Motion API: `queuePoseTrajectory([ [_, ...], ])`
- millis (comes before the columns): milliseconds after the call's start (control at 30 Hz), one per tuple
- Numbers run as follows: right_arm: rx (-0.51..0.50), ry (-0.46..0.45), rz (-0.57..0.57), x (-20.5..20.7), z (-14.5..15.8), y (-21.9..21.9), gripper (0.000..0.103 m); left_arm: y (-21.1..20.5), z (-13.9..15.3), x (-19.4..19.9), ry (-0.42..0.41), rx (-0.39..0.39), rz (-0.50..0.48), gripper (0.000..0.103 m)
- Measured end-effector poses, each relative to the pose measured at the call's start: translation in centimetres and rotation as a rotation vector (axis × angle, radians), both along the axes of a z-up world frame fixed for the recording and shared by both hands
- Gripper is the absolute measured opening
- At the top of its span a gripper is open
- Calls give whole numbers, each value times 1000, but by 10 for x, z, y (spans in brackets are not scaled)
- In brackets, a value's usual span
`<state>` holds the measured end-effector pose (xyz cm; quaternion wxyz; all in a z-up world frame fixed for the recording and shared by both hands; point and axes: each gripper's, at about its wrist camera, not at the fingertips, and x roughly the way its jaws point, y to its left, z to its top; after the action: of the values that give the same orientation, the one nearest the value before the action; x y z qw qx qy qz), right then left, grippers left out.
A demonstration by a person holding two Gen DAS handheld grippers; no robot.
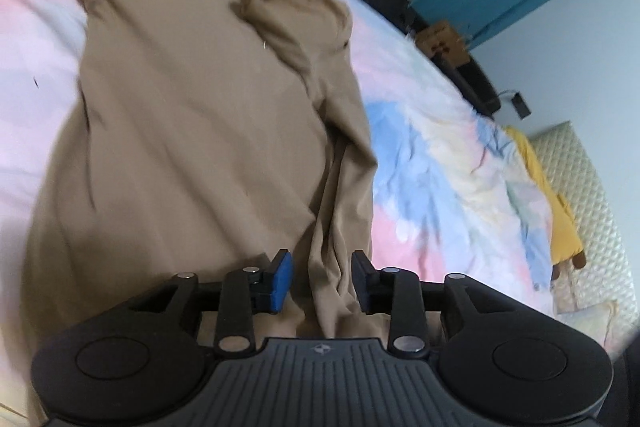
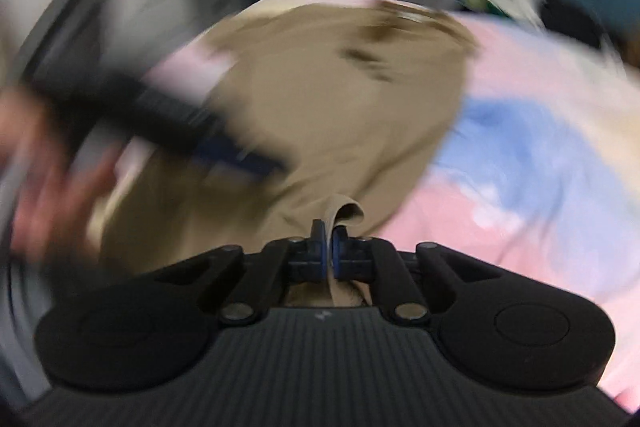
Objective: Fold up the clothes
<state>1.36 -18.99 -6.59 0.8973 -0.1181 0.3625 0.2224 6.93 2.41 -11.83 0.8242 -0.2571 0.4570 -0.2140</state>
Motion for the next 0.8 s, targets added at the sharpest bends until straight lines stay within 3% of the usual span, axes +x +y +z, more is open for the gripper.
queuePoseTrajectory([
  [133,-303,-56,262,-54,-9,60,6,6,6,1,-7,3,10,38],
  [233,-439,-17,390,-78,-29,88,6,8,8,-1,-4,26,6,40],
  [367,-435,7,398,-83,-23,89,11,8,15,-4,-45,92,-1,44],
  [433,-306,72,354,-72,-2,73,16,12,23,-1,-71,132,1,52],
  [467,-229,88,328,-65,8,62,29,15,28,2,-85,155,4,52],
  [567,14,121,233,-42,40,25,54,25,42,22,-133,254,35,56],
  [667,158,94,115,-4,55,-9,57,33,52,50,-183,379,72,60],
  [800,157,-34,-82,80,50,-42,57,39,52,109,-274,586,67,62],
])
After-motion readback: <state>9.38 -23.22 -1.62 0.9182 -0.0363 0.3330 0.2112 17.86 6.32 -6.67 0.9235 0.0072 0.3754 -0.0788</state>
